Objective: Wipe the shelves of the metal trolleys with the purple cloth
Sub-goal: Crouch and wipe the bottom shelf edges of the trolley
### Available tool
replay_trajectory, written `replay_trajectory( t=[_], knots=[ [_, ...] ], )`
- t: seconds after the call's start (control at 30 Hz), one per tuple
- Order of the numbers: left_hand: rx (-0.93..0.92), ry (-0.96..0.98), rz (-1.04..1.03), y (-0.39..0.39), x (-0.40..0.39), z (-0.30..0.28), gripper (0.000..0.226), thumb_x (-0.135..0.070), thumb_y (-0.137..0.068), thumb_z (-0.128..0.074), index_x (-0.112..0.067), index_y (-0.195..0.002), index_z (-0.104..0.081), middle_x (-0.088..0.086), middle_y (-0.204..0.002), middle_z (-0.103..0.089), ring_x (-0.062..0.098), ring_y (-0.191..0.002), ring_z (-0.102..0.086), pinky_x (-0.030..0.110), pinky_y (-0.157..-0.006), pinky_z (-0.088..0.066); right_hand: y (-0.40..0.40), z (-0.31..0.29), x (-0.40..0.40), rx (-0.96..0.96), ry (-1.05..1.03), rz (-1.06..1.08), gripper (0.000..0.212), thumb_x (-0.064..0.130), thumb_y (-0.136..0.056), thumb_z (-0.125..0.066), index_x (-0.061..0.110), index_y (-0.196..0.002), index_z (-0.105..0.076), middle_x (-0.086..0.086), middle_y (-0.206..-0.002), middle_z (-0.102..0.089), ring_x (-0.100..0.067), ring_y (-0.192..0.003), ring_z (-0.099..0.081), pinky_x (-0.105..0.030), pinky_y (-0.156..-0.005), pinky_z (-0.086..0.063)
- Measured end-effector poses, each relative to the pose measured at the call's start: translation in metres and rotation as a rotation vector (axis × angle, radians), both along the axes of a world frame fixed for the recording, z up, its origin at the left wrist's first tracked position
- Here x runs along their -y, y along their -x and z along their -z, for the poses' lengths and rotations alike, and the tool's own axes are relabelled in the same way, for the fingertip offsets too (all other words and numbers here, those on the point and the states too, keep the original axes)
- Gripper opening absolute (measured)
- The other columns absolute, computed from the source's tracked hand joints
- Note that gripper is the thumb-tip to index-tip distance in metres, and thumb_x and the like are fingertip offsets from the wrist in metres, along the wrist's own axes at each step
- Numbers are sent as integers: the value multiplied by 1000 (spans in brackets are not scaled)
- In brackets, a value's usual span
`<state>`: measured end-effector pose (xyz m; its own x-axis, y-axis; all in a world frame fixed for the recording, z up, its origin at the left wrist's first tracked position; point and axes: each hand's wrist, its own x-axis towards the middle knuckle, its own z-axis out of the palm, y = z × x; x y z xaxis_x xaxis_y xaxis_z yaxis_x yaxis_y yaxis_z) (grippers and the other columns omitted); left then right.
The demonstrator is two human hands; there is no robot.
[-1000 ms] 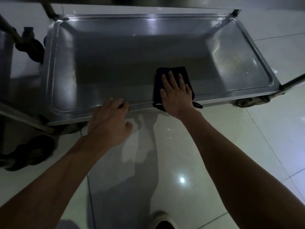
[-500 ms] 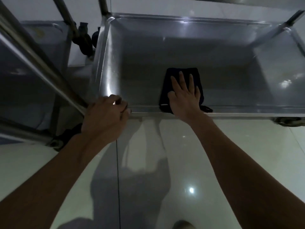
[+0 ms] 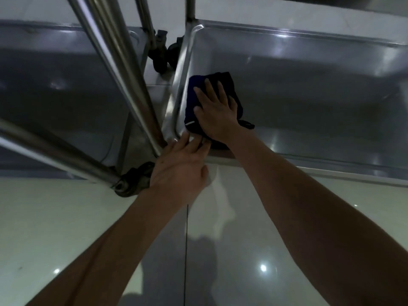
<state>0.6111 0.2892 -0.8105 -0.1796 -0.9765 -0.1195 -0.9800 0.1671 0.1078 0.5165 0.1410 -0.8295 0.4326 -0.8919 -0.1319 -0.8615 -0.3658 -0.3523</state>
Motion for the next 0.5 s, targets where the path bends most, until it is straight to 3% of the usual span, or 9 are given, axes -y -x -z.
replay_trajectory(
  t=[0.07, 0.2, 0.3, 0.4, 0.5],
  knots=[
    [12, -39, -18, 0, -1, 1, 66, -42, -101, -43, -21, -160, -19, 1, -167, -18, 27, -153, -15, 43, -123, -20, -5, 3, 0, -13, 10, -23, 62, 49, -103, -30, 31, -160, -13, 2, -169, 7, -24, -154, 14, -52, -120, 2],
    [36, -37, -46, 4, -5, 1, 70, -47, -100, -43, -20, -160, -18, 3, -166, -18, 30, -154, -12, 45, -124, -18, 0, 5, -2, -1, 23, -36, 65, 53, -102, -30, 31, -160, -12, 3, -169, 7, -23, -154, 14, -49, -121, 2],
    [35, -20, -65, 8, -3, -2, 61, -46, -98, -41, -18, -153, -35, 4, -159, -31, 30, -149, -24, 46, -119, -29, 13, 2, 1, 8, 25, -33, 64, 48, -103, -28, 29, -161, -9, 3, -169, 7, -24, -154, 13, -47, -122, 2],
    [-4, 4, -160, 16, 6, -11, 42, -43, -98, -36, -22, -122, -62, -2, -135, -51, 23, -129, -46, 43, -102, -42, 49, 0, 2, -15, 33, 24, 62, 47, -105, -27, 29, -161, -6, 4, -169, 8, -22, -154, 14, -45, -123, 2],
    [-23, 12, -249, 39, 21, -22, 42, -47, -94, -32, -24, -109, -64, 0, -121, -55, 26, -117, -50, 45, -97, -43, 102, -2, 4, -49, 28, 105, 61, 47, -106, -27, 32, -161, -4, 6, -168, 11, -21, -154, 16, -44, -124, 2]
  ],
)
